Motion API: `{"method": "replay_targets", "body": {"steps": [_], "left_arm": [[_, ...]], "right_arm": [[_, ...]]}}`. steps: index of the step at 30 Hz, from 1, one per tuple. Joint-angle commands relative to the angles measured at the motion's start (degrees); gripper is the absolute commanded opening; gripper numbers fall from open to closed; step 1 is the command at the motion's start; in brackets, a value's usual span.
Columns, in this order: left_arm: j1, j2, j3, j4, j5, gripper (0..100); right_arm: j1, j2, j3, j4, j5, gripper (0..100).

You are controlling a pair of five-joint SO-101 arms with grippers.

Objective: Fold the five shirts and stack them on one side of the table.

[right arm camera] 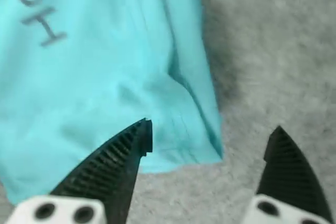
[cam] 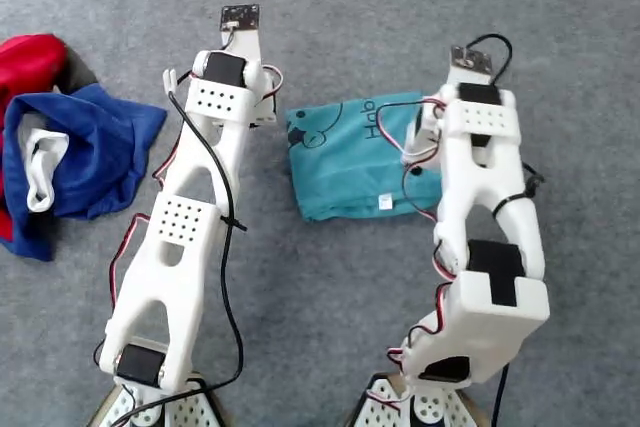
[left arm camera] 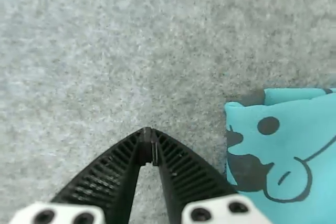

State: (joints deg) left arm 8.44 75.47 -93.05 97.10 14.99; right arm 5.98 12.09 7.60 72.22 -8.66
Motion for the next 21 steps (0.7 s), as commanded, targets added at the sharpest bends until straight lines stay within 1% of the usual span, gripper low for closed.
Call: {"method": "replay_targets", "body": {"steps": [1,5,10,14,17,19,21], "left_arm": [[0.13,-1.05,-2.51,-0.97,-0.44,3],[-0.04,-0.88,-2.51,-1.32,-0.44,3],[-0.13,-0.88,-2.51,-1.67,-0.53,3],[-0.13,-0.88,-2.42,-1.67,-0.53,3],[-0.13,-0.79,-2.42,-1.67,-0.53,3],[-0.13,-0.79,-2.33,-1.67,-0.53,3],[-0.13,-0.79,-2.33,-1.67,-0.53,3]], "right_arm": [[-1.41,-2.86,-0.75,-2.64,-2.11,36.1],[-1.41,-0.75,-0.75,-3.08,-4.57,36.4],[-1.41,6.55,-1.27,-3.16,-4.92,36.4],[-1.49,13.76,-5.85,-3.08,-4.84,36.1],[-1.49,19.30,-10.68,-0.97,-4.57,36.0],[-1.49,22.11,-14.64,2.81,-4.40,32.7],[-1.49,23.96,-18.59,6.68,-4.40,22.7]]}}
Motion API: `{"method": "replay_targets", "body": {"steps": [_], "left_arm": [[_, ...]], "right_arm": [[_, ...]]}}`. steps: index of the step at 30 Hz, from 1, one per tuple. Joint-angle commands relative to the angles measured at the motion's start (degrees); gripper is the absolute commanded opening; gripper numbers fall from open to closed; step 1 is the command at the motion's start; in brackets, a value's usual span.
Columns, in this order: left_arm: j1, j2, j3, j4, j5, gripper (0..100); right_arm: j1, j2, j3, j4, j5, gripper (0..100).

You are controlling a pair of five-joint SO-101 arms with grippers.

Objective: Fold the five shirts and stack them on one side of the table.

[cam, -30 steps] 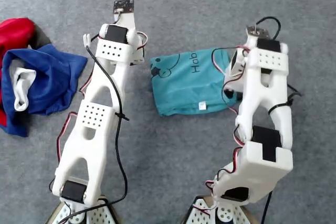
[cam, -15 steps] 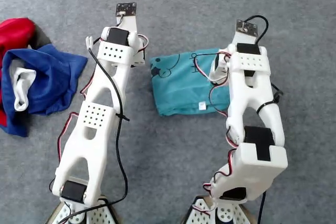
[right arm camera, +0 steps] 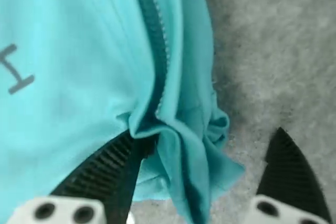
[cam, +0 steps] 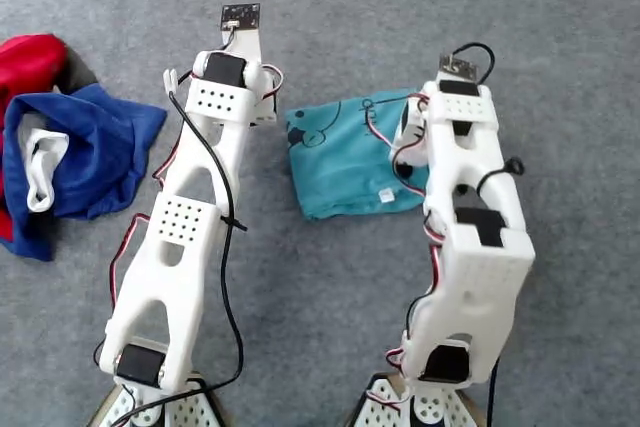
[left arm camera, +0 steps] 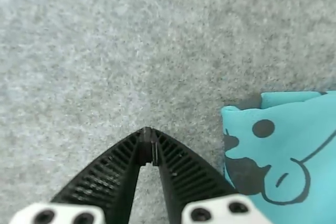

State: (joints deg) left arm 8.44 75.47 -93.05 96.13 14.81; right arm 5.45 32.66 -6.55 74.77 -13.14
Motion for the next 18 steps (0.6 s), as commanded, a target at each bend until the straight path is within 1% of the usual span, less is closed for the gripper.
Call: {"method": "replay_targets", "body": {"steps": [1,3,4,9,14,16,18], "left_arm": [[-0.13,-0.79,-2.33,-0.70,-0.35,3],[-0.13,-0.79,-2.33,-0.79,-0.35,3],[-0.13,-0.79,-2.33,-0.79,-0.35,3],[-0.22,-0.79,-2.33,-0.79,-1.67,3],[-0.22,-0.79,-2.33,-0.79,-1.58,3],[-0.22,-0.79,-2.33,-0.79,-1.58,3],[-0.22,-0.79,-2.33,-0.79,-1.67,3]], "right_arm": [[-0.88,3.82,-6.20,5.89,0.00,16.1],[-0.62,4.44,-9.19,7.82,0.18,4.7],[-0.62,4.44,-10.07,8.35,0.79,3.3],[0.53,4.35,-16.31,14.07,1.49,4.6],[4.22,4.62,-24.66,17.23,2.02,3.8],[5.27,4.62,-27.38,18.55,4.48,1.6],[6.77,4.62,-29.49,19.52,5.98,1.5]]}}
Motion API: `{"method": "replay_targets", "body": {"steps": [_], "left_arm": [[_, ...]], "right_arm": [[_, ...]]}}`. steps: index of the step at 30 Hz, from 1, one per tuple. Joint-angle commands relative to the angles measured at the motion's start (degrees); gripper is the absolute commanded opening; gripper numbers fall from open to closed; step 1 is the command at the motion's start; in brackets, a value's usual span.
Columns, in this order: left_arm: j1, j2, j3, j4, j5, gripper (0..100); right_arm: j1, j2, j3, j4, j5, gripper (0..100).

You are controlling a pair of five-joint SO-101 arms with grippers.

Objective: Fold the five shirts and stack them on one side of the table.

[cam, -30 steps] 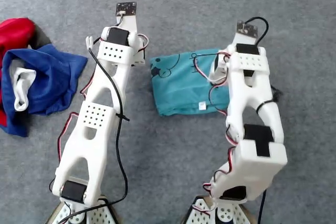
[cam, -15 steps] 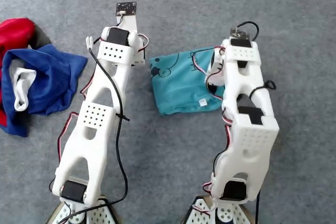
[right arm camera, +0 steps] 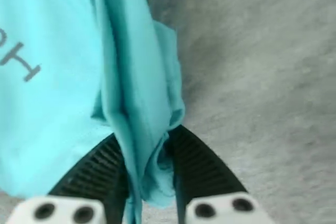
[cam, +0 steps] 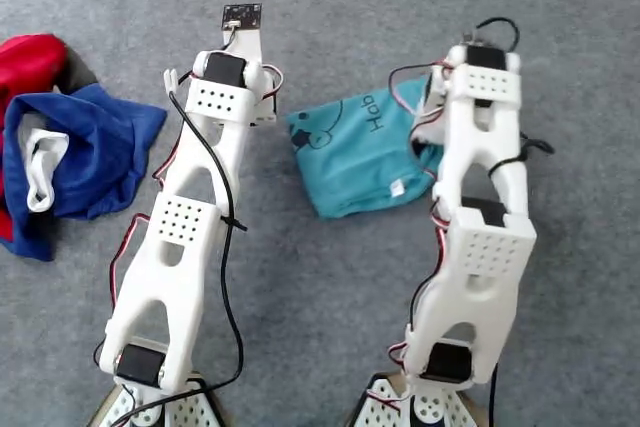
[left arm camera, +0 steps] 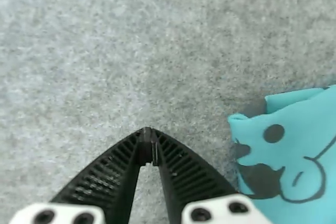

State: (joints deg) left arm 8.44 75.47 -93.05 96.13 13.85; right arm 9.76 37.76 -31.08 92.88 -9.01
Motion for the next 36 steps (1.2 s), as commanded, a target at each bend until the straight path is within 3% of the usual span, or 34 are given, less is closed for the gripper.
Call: {"method": "replay_targets", "body": {"steps": [1,19,36], "left_arm": [[-0.22,-0.79,-2.33,-0.79,-0.79,3],[-0.13,-0.70,-2.24,-0.79,-0.88,3],[-0.13,0.97,-2.51,-1.49,-0.88,3]], "right_arm": [[3.52,-0.40,-5.67,1.32,2.20,1.5],[26.02,4.26,-10.86,-6.68,13.36,1.5],[25.76,8.66,-15.87,-5.54,13.36,1.8]]}}
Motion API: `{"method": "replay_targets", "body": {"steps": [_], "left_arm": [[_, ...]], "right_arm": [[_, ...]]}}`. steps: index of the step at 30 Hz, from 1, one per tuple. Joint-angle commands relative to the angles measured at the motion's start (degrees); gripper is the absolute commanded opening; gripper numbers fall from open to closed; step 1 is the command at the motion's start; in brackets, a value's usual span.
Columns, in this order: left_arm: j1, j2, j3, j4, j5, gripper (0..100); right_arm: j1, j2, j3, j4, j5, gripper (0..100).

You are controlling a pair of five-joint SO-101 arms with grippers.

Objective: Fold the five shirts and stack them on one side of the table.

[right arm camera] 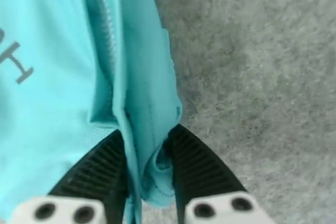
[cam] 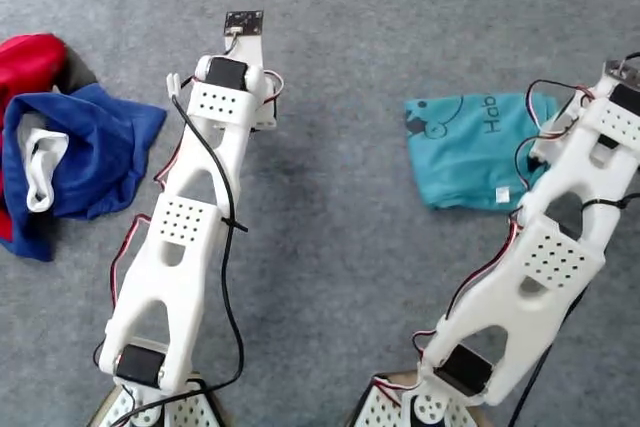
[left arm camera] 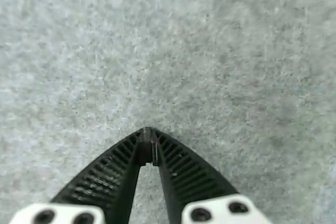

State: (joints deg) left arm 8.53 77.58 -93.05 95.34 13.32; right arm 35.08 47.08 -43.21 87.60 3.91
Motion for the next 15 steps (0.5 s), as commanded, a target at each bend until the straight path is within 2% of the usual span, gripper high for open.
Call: {"method": "replay_targets", "body": {"steps": [1,4,6,9,12,15], "left_arm": [[-0.22,-1.14,-2.51,-0.70,-0.35,3],[-0.66,-1.32,-2.51,-2.02,-0.44,3],[-1.63,-2.55,-2.59,-2.29,-0.26,3],[-4.70,-6.24,-2.33,-2.02,-0.26,4],[-10.33,-9.93,-2.51,-0.97,-0.26,15],[-17.10,-16.62,-2.33,3.69,-2.64,18]], "right_arm": [[0.53,-0.66,-4.09,-0.09,0.44,1.8],[0.53,-1.01,-4.79,0.00,0.53,4.9],[0.35,-1.63,-5.58,1.76,0.18,13.5],[-0.53,-2.86,-8.31,6.95,0.53,32.3],[-1.32,-3.56,-13.67,11.34,3.25,48.8],[-1.76,-4.09,-18.95,13.36,3.43,52.7]]}}
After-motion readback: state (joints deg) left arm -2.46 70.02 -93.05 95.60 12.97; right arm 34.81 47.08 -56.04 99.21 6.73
